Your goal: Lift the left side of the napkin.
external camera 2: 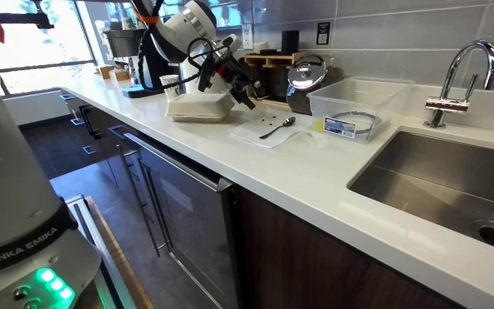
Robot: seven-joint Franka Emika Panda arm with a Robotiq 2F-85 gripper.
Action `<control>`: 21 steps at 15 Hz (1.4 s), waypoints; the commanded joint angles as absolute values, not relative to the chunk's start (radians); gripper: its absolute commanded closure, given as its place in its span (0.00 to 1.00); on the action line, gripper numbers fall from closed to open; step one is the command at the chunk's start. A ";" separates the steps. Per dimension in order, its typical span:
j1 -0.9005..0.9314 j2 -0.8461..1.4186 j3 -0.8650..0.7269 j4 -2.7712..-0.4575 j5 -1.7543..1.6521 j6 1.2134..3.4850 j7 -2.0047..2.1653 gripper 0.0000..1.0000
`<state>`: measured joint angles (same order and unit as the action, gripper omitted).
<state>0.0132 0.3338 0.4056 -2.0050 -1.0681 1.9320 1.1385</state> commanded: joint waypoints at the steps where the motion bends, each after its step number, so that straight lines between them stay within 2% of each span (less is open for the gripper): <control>1: 0.103 0.333 0.308 -1.990 -1.039 1.952 1.120 0.00; 14: 0.142 0.406 0.195 -1.940 -0.895 2.085 0.802 0.00; 21: 0.180 0.412 0.157 -1.920 -0.792 2.061 0.696 0.00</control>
